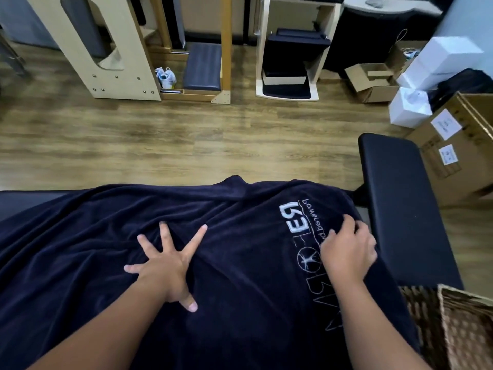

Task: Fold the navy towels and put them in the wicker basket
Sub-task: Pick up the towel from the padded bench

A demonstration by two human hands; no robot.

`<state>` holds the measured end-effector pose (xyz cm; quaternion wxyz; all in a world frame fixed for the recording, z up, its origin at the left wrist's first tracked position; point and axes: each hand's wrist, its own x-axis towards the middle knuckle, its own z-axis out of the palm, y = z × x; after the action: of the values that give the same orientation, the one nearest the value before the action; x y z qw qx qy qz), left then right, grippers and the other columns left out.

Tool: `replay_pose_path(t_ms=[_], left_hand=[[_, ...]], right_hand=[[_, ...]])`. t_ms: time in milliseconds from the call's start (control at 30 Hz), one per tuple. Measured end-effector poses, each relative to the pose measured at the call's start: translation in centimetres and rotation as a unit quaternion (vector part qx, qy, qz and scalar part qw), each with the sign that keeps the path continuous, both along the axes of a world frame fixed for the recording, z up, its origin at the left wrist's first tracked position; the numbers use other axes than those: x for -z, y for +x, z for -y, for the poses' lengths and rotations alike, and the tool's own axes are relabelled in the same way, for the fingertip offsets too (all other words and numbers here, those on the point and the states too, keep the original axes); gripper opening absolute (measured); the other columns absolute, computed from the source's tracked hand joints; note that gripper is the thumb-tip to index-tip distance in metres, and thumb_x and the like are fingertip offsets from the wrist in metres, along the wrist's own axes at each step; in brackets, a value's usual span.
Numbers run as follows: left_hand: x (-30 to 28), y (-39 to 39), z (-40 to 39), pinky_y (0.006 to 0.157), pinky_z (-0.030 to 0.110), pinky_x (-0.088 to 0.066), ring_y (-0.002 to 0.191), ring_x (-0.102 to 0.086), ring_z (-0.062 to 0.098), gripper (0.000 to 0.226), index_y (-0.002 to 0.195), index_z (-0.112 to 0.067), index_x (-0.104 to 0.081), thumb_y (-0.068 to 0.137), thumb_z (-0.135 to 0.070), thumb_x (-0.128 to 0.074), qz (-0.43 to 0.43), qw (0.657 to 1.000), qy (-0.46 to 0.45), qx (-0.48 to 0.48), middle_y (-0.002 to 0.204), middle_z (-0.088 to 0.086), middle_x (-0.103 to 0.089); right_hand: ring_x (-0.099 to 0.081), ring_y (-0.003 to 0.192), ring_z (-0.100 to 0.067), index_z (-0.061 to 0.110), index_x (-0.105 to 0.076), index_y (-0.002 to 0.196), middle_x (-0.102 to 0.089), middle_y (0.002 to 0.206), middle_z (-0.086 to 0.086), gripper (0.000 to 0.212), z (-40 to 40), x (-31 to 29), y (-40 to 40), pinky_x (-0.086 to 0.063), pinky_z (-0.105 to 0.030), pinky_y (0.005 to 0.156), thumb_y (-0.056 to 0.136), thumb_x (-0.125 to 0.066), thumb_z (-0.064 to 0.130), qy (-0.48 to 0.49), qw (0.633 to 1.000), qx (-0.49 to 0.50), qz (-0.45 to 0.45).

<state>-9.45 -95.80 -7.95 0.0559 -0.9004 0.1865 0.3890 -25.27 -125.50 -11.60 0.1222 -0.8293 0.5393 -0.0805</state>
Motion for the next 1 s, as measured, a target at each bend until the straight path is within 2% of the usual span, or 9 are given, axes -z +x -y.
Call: replay_pose_path(t_ms=[267, 467, 533, 567, 600, 667, 767, 867, 1000], left_hand=[[0.1, -0.7, -0.6, 0.099, 0.087, -0.02, 0.138, 0.034, 0.06, 0.16, 0.119, -0.073, 0.044, 0.05, -0.047, -0.099, 0.025, 0.999, -0.028, -0.009, 0.146, 0.012, 0.056], [0.0, -3.3, -3.3, 0.108, 0.079, -0.009, 0.149, 0.025, 0.043, 0.147, 0.138, -0.066, 0.031, 0.06, -0.052, -0.093, 0.093, 0.989, -0.114, 0.008, 0.159, 0.003, 0.04], [0.3, -5.4, -4.3, 0.111, 0.074, -0.016, 0.153, 0.008, 0.04, 0.127, 0.156, -0.047, 0.008, 0.071, -0.049, -0.086, 0.163, 0.977, -0.13, 0.05, 0.165, 0.014, 0.016], [0.6, -6.8, -4.8, 0.107, 0.071, -0.027, 0.149, -0.013, 0.042, 0.107, 0.156, -0.031, -0.019, 0.072, -0.04, -0.086, 0.206, 0.961, -0.158, 0.093, 0.162, 0.02, -0.008], [0.8, -8.6, -5.3, 0.096, 0.066, -0.041, 0.133, -0.036, 0.043, 0.081, 0.138, -0.019, -0.045, 0.069, -0.029, -0.086, 0.247, 0.937, -0.196, 0.148, 0.146, 0.021, -0.034], [0.9, -12.9, -6.3, 0.07, 0.05, -0.049, 0.092, -0.054, 0.037, 0.041, 0.098, -0.013, -0.058, 0.065, -0.02, -0.083, 0.282, 0.882, -0.268, 0.266, 0.103, 0.013, -0.054], [0.7, -20.5, -8.3, 0.067, 0.043, -0.05, 0.081, -0.06, 0.03, 0.034, 0.089, -0.019, -0.058, 0.083, -0.052, -0.062, 0.166, 0.84, -0.33, 0.397, 0.087, 0.004, -0.06], [0.3, -25.8, -10.9, 0.085, 0.044, -0.041, 0.103, -0.055, 0.029, 0.065, 0.114, -0.017, -0.053, 0.084, -0.074, -0.047, 0.053, 0.865, -0.182, 0.465, 0.111, 0.005, -0.056], [-0.6, -28.1, -13.0, 0.088, 0.042, -0.041, 0.109, -0.053, 0.029, 0.032, 0.121, -0.014, -0.051, 0.098, -0.035, -0.055, 0.071, 0.874, -0.141, 0.459, 0.123, 0.008, -0.052]], right_hand=[[-0.043, 0.136, -0.032, 0.01, -0.055, 0.14, -0.049, 0.147, -0.01, 0.048, -2.5, 0.7, -8.9, -0.041, -0.06, 0.105, 0.095, -0.063, 0.027, -0.025, 0.997, -0.066, -0.036], [-0.037, 0.142, -0.035, 0.015, -0.056, 0.139, -0.045, 0.151, -0.013, 0.051, -9.8, 1.0, -16.3, -0.034, -0.065, 0.11, 0.091, -0.068, 0.027, -0.02, 0.992, -0.103, -0.067], [-0.042, 0.138, -0.038, 0.014, -0.058, 0.135, -0.048, 0.147, -0.015, 0.051, -12.8, 1.1, -18.8, -0.037, -0.066, 0.106, 0.088, -0.072, 0.026, -0.035, 0.991, -0.114, -0.061], [-0.043, 0.136, -0.038, 0.013, -0.059, 0.133, -0.048, 0.145, -0.016, 0.051, -14.1, 1.0, -20.1, -0.039, -0.064, 0.105, 0.086, -0.074, 0.026, -0.039, 0.992, -0.104, -0.054], [-0.046, 0.133, -0.039, 0.011, -0.06, 0.13, -0.05, 0.141, -0.017, 0.051, -15.2, 0.8, -21.4, -0.042, -0.062, 0.103, 0.084, -0.075, 0.026, -0.04, 0.995, -0.082, -0.042], [-0.053, 0.118, -0.041, 0.008, -0.064, 0.117, -0.056, 0.128, -0.017, 0.042, -17.2, 0.5, -24.0, -0.048, -0.057, 0.095, 0.079, -0.079, 0.021, -0.043, 0.998, -0.026, -0.027], [-0.056, 0.106, -0.04, 0.006, -0.068, 0.107, -0.059, 0.116, -0.015, 0.038, -20.7, 0.1, -28.0, -0.051, -0.051, 0.093, 0.069, -0.07, 0.001, -0.057, 0.997, -0.034, -0.039], [-0.052, 0.121, -0.03, 0.008, -0.066, 0.119, -0.056, 0.128, -0.008, 0.046, -22.2, -0.8, -30.5, -0.046, -0.042, 0.105, 0.074, -0.062, -0.002, -0.003, 0.993, -0.107, -0.045], [-0.061, 0.103, -0.021, 0.021, -0.07, 0.098, -0.061, 0.106, 0.005, 0.02, -21.6, -1.8, -31.7, -0.051, -0.041, 0.086, 0.081, -0.073, 0.011, -0.015, 0.991, -0.114, -0.065]])
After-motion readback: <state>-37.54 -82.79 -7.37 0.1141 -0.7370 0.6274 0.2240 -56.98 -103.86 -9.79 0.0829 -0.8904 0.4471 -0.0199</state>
